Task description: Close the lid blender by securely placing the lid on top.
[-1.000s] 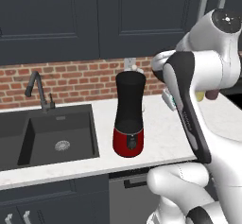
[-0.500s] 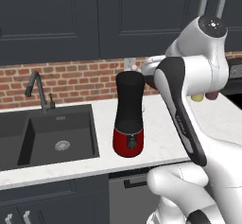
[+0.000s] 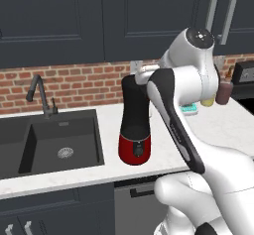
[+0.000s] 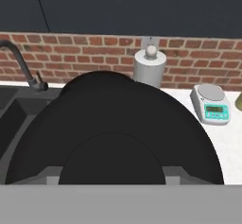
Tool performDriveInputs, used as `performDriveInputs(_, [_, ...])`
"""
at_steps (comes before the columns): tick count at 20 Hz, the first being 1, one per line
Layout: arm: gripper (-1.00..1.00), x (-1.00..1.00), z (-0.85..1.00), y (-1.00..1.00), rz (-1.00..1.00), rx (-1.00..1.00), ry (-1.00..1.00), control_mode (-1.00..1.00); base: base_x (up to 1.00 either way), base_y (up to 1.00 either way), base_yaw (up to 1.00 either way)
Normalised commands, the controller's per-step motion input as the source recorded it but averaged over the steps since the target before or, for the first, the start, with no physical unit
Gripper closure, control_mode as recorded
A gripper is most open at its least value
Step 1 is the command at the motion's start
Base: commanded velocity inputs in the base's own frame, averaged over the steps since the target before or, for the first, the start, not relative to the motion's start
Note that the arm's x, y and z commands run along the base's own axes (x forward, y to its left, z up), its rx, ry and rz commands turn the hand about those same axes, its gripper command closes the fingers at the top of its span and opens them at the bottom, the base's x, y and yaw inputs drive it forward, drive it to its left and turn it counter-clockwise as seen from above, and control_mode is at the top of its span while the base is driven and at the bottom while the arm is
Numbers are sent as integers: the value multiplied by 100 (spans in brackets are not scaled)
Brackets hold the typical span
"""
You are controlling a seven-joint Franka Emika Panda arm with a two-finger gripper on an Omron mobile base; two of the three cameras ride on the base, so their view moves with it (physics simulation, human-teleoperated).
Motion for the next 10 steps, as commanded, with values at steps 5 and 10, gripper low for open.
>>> performDriveInputs(5, [100, 26, -9, 22, 0, 0, 7, -100, 0, 0, 0])
performDriveInputs(10, [100, 29, -14, 8, 0, 0, 5, -100, 0, 0, 0])
